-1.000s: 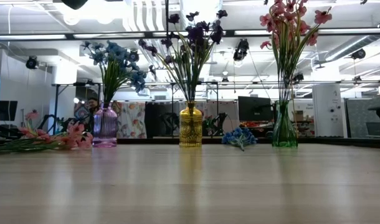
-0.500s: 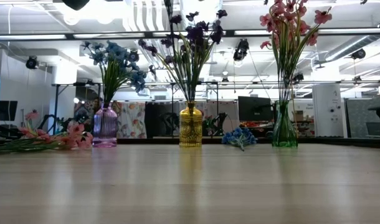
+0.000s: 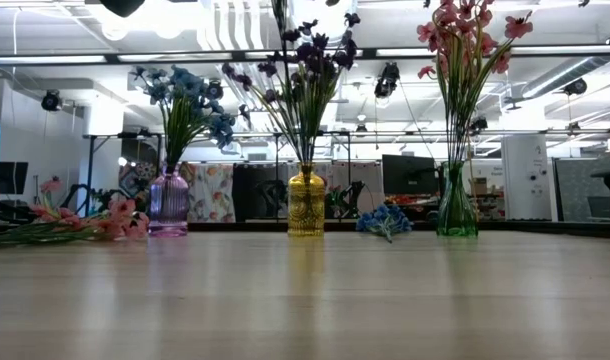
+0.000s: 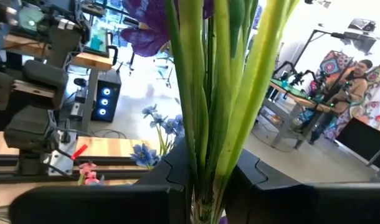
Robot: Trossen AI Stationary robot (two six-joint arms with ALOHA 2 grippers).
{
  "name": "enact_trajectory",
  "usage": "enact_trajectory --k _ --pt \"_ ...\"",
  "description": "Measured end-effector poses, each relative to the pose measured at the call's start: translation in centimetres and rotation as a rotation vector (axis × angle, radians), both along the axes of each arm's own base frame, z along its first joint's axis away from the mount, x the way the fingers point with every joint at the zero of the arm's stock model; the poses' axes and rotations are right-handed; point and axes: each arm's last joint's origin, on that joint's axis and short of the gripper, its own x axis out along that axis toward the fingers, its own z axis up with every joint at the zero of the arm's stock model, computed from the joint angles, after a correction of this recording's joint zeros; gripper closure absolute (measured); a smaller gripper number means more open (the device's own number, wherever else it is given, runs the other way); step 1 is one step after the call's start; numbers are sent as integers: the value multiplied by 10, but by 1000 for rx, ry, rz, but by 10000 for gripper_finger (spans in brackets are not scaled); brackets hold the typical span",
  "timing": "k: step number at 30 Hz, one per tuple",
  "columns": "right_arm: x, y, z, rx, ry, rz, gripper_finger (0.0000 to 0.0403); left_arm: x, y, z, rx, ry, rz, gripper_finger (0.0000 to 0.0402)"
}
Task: Sort flowers into vase by color
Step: Put the violet flowers into the yellow vase
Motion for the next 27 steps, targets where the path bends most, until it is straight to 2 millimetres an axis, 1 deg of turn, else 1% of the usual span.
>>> enact_trajectory --k 11,16,22,27 --pt "-1 -6 -1 14 7 -3 351 8 0 -5 39 31 44 278" --pt "-1 -5 -4 2 25 17 351 13 1 -8 75 46 106 278" --pt "-1 -5 -5 15 34 27 351 19 1 -18 137 88 142 278" --pt "-2 -7 -7 19 58 23 351 27 -1 -28 151 128 141 278"
